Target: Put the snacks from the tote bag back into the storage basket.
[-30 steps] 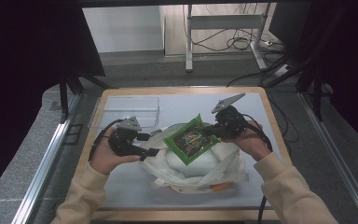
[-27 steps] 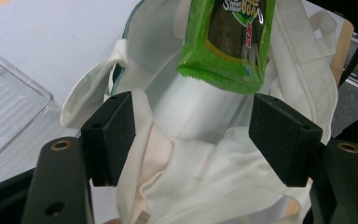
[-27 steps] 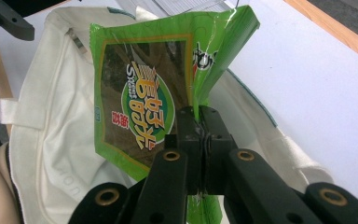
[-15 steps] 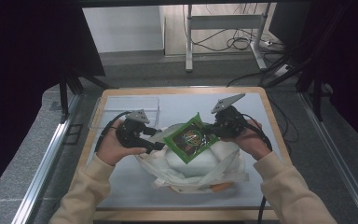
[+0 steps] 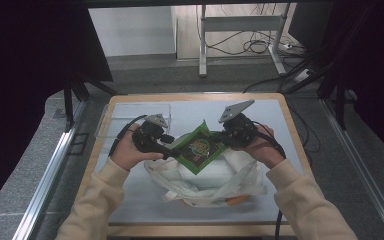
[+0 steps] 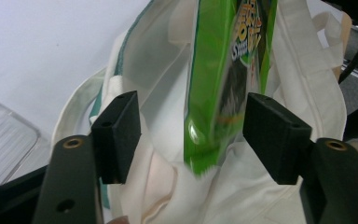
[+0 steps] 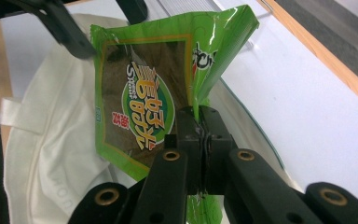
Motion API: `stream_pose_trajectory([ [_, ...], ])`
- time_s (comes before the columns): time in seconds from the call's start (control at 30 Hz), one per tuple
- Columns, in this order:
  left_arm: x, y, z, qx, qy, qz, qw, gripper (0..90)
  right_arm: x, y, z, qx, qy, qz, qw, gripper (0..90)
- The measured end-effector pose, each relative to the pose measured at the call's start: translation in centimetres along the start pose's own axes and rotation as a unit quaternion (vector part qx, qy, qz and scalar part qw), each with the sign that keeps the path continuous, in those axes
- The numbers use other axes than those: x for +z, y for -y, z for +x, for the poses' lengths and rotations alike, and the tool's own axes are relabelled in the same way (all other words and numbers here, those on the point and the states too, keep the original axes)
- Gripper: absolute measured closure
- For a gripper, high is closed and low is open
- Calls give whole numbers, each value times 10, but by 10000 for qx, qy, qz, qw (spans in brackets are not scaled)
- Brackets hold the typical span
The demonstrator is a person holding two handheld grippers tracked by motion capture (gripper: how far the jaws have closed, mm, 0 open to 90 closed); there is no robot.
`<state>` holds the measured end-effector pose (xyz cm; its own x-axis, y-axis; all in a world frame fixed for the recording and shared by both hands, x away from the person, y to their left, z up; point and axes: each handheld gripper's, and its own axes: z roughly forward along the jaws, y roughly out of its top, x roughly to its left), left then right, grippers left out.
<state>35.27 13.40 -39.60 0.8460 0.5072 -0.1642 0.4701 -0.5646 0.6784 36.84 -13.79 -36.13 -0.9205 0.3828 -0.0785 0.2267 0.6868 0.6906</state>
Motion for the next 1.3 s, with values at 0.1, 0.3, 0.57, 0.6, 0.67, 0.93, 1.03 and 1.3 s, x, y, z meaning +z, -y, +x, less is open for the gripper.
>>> stream_pose_trajectory([
  [0.1, 4, -2, -1, 60, 149, 15, 9999, 441, 2, -4, 4, -174, -74, -75, 9998, 874],
  [0.3, 8, -3, -3, 132, 252, 200, 9994, 614, 6, -11, 11, -496, -85, -132, 9986, 869],
  [0.57, 7, -1, -4, 86, 367, 211, 9991, 717, 9, -8, 10, -552, -54, -123, 9984, 848],
  [0.6, 8, -1, -5, 77, 351, 214, 9991, 718, 9, -8, 10, -560, -55, -122, 9983, 844],
  [0.67, 8, 0, -6, 66, 348, 204, 9992, 720, 9, -7, 10, -534, -50, -116, 9985, 834],
  [0.93, 1, 5, -8, 75, 297, 91, 9995, 721, 0, -1, 7, -214, -50, -409, 9989, 621],
  [1.03, -3, 9, -7, 33, 276, 3, 9996, 721, -7, 5, 6, 75, -6, -589, 9982, 527],
  [1.3, -13, 16, -5, 4, 196, -214, 9996, 720, -21, 27, 6, 673, 188, -887, 9936, 431],
])
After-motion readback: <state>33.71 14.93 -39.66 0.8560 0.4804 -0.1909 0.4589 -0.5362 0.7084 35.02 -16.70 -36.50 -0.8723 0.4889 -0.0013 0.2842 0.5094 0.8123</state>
